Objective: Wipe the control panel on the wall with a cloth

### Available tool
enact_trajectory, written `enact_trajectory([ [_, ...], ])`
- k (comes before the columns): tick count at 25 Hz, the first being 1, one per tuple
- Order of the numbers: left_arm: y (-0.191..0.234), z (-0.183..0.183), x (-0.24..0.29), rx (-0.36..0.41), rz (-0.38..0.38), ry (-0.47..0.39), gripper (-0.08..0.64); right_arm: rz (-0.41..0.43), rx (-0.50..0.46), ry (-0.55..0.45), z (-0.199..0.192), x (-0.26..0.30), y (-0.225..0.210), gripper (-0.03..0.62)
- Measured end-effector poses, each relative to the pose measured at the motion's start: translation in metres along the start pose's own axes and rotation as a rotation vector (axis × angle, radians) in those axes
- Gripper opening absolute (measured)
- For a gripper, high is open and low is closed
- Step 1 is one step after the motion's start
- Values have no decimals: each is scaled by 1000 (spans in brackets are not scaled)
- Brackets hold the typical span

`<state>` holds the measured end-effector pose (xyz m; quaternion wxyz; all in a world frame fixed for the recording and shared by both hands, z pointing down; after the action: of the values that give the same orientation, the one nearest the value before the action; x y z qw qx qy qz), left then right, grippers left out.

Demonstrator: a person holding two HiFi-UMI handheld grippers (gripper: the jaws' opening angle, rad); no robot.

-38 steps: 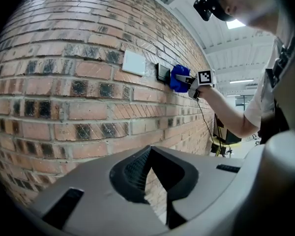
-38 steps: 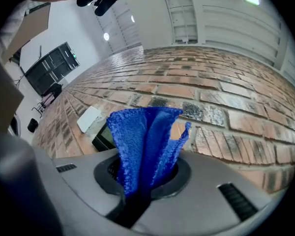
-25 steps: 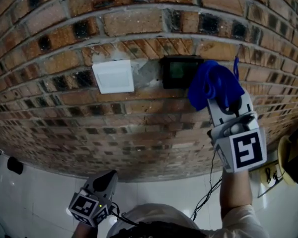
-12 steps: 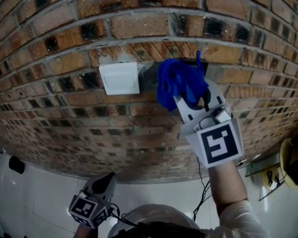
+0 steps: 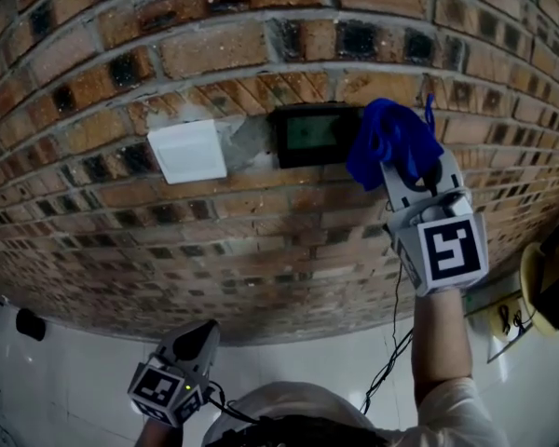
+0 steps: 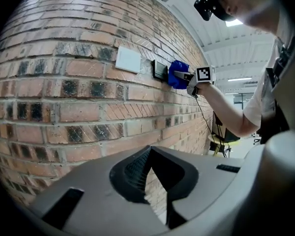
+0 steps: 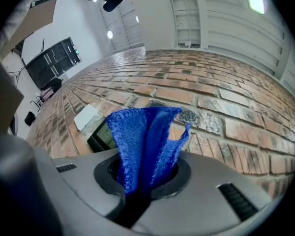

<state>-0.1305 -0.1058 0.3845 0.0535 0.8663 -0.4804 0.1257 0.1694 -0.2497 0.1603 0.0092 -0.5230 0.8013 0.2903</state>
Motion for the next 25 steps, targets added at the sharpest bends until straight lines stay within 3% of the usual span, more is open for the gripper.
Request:
enact_trajectory([
  [3, -8, 3, 7, -7, -8, -3, 0, -14, -17, 9, -13, 0, -14, 89],
  [8, -21, 5, 13, -20, 8, 0, 2, 17, 32, -7, -18, 0, -16, 91],
  [13, -29, 10, 7, -40, 83, 7, 0, 63, 40, -52, -19, -4, -20, 89],
  [16, -27, 9, -3, -46, 157, 37, 2, 66, 104, -61, -25, -23, -13, 89],
  [21, -9, 17, -23, -21, 300, 88, 2, 131, 210, 30, -80, -64, 15, 89],
  [25, -14, 17, -28, 11, 298, 110, 2, 162, 281, 114, -112, -106, 43, 89],
])
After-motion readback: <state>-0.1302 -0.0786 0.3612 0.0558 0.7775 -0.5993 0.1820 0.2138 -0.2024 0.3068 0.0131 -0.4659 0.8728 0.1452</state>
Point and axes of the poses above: the fingertips, and each gripper's own axes: x forward along the fingers, y to its left, z out of its top, the point moved 6 cm from there along -x, backward along the fingers, and after that the axes turned 2 degrees about x, right-handed, at the moved point
